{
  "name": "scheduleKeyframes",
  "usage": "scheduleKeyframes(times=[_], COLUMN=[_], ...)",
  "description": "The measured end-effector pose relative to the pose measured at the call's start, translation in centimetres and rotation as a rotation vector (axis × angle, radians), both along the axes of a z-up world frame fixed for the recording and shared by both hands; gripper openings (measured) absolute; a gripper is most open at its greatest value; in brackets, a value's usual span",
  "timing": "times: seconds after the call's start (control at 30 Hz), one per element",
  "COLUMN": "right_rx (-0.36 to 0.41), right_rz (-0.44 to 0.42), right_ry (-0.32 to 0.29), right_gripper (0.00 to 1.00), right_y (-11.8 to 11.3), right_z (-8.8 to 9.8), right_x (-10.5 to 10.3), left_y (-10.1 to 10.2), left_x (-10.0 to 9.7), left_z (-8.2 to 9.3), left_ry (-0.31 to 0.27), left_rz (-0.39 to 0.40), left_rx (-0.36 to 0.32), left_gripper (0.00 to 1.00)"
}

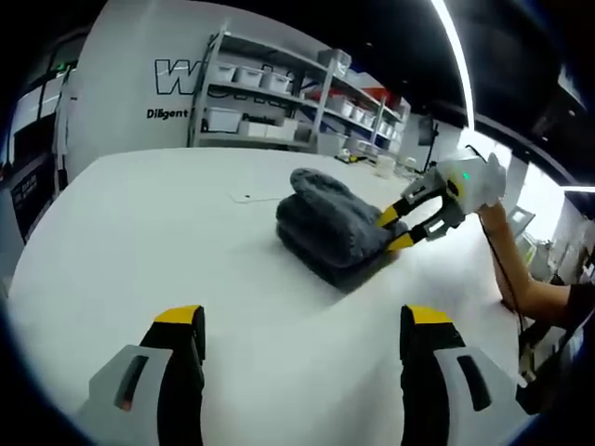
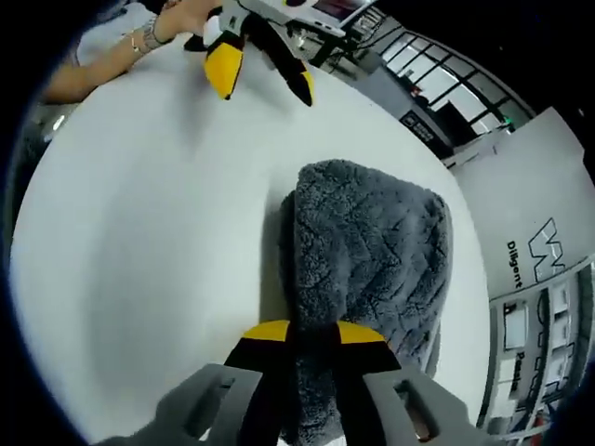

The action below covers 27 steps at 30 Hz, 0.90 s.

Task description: Open the folded towel by lifting each exposed corner and separating the folded layers until the towel lies flat within the target outline without major curled edges

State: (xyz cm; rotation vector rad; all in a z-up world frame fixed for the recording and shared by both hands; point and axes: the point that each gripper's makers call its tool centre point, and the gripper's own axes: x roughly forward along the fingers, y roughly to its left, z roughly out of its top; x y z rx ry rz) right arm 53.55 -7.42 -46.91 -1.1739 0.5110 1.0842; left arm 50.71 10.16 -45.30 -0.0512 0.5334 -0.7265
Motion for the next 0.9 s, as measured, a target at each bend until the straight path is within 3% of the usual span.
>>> scheduleKeyframes(times=[0.33,0.6,0.9], right_rx=[-0.011,-0.029,-0.015], right_rz=[0.049,0.074,0.085], right_ry=[0.117,0.163,0.181], right_gripper=[0.12,0.12,0.13], right_y=[0.4,0.4,0.3], right_z=[0.2,0.2,0.3], right_x=[-3.3,-5.3,-5.7], left_y=[-0.1,0.0,-0.4], left_x=[0.1,0.2,0.1], left_z=[-0.3,-0.9,-1.2], left_ry=[-0.011,-0.002,0.006], left_rz=[-0.030,-0.032,-0.047], left_rx=[0.046,0.060,0.069], left_gripper=[0.85,0.85,0.85])
